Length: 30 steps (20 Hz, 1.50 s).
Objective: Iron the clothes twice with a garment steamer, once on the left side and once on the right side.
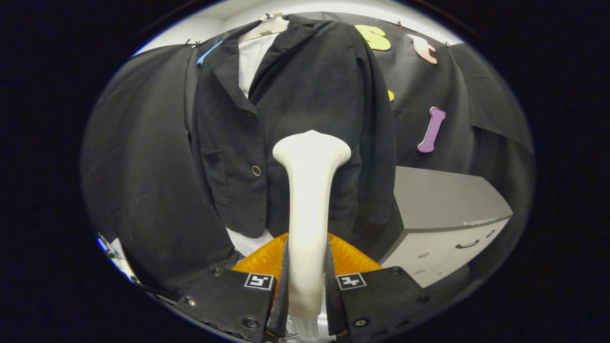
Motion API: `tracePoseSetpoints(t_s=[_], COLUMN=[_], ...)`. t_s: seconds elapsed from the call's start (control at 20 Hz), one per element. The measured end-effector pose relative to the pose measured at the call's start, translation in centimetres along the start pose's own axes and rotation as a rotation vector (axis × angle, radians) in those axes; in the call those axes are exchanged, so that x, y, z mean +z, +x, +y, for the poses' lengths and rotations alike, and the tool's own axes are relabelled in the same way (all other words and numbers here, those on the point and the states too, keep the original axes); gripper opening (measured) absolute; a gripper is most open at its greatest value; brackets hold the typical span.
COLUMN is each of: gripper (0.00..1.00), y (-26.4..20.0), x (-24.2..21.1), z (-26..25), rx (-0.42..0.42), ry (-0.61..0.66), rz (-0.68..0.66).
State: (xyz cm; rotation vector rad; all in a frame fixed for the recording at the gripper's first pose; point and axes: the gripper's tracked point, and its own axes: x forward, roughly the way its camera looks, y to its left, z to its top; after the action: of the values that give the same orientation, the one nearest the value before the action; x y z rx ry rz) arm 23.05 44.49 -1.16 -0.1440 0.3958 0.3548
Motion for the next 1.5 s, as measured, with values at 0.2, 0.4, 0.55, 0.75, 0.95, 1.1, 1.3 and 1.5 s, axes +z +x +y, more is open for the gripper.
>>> tracePoseSetpoints(t_s=[0.2,0.4,0.55,0.75,0.95,1.1,1.3,1.5], gripper=[0.35,0.35,0.35,0.35,0.35,0.35,0.35,0.35], y=[0.4,0.8,1.1,1.9,2.5,2.4,1.2,-1.3], x=[-2.0,-3.5,-5.2,-7.2,-8.3,-8.5,-7.3,-4.3], z=[-0.3,-0.3,-0.3,-0.5,-0.5,-0.6,-0.7,-0.6], rx=[-0.005,-0.002,0.005,0.004,0.002,0.003,0.008,0.018], ry=[-0.003,-0.002,0.0,0.006,0.007,0.013,0.03,0.063], rz=[0.031,0.06,0.09,0.134,0.161,0.163,0.145,0.093])
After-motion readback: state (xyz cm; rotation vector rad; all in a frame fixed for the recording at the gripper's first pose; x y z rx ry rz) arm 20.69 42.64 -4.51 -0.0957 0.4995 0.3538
